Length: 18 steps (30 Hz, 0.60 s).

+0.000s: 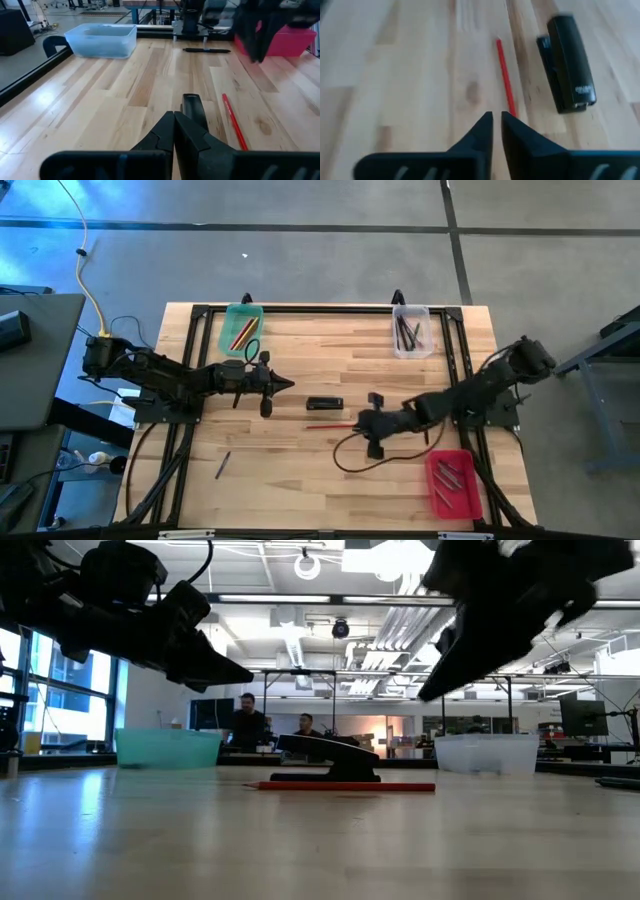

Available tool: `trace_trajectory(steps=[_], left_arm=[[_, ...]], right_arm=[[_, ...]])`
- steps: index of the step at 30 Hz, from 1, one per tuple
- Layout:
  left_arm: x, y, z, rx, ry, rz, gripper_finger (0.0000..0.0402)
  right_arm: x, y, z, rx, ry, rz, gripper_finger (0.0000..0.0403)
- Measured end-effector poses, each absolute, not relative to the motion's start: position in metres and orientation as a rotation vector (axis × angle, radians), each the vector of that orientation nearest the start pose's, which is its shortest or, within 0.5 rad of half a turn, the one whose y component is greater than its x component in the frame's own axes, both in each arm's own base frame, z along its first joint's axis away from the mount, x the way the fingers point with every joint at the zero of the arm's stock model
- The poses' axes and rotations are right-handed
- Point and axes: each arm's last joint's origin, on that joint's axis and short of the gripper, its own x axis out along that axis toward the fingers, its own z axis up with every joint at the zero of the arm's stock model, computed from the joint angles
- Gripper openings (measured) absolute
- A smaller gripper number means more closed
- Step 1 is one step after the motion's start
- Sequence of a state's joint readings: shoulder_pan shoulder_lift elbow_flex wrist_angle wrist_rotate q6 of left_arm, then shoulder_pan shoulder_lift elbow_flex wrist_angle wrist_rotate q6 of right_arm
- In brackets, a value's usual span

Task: Sort crayons/erasers/pens/pencils in bins
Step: Put the orange color pencil into the green bin

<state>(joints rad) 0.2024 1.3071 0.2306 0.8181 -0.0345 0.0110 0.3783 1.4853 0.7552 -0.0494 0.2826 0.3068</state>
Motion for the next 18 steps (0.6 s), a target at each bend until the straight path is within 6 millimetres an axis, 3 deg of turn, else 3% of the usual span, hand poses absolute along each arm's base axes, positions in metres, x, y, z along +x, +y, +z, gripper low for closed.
trace_trajectory(steps=[9, 14, 18], left_arm=[[0.209, 0.044, 0.146, -0.018, 0.258, 0.234, 0.0000], [0.209, 0.044, 0.147, -0.003, 0.259, 0.233, 0.0000], [0.209, 0.044, 0.147, -0.008, 0.258, 0.235, 0.0000]], right_arm=[[0.299, 0.078, 0.142, -0.014, 0.962, -0.065, 0.0121], [0.309, 0.077, 0.130, -0.046, 1.010, -0.058, 0.0126], [0.311, 0.077, 0.124, -0.045, 1.030, -0.059, 0.0108]])
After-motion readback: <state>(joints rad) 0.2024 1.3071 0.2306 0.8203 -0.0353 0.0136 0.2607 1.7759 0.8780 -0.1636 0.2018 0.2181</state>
